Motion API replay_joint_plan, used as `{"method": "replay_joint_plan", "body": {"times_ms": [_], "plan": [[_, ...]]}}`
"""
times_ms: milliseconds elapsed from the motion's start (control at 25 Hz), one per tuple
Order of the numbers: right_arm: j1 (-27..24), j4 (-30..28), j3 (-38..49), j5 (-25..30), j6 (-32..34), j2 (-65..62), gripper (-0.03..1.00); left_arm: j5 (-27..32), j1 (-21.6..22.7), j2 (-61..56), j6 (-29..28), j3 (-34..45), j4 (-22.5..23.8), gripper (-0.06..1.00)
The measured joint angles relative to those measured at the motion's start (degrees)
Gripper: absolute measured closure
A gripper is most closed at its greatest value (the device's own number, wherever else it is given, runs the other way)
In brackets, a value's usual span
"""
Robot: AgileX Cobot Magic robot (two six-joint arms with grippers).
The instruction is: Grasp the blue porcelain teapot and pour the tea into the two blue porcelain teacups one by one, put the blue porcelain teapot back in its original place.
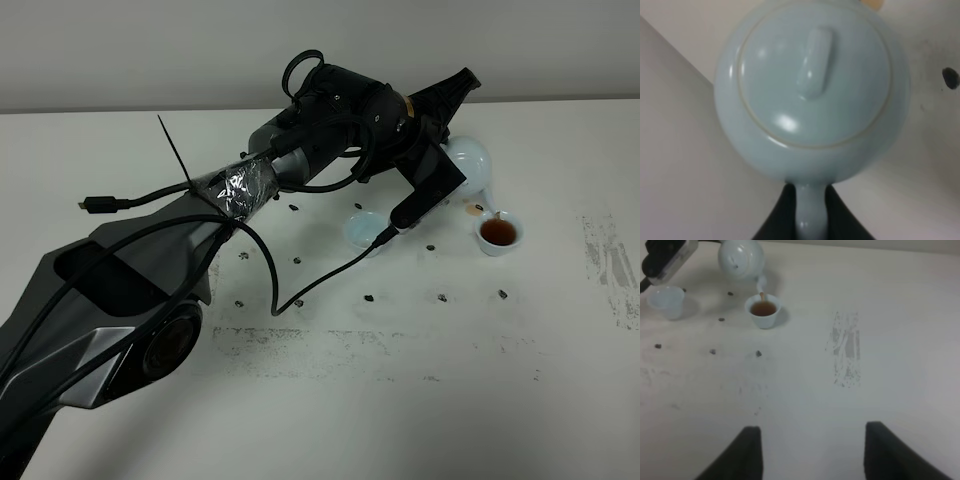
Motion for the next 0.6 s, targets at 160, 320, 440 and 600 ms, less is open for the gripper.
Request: {"method": "replay_joint_plan", "body": {"times_ms": [160,320,440,600], "plan": [[0.0,0.0,0.0,0.0,0.0,0.0,0.49,0.0,0.0,0.0,-1.0,0.0,0.0,0.91],[0.0,0.0,0.0,0.0,0.0,0.0,0.49,0.0,0.0,0.0,-4.1,0.0,0.0,0.91],[0.0,0.0,0.0,0.0,0.0,0.0,0.49,-0.3,0.0,0.0,-9.1,0.0,0.0,0.91],[0.0,0.0,0.0,0.0,0.0,0.0,0.49,-0.4,0.0,-0.3,-19.3,0.0,0.0,0.91]]}}
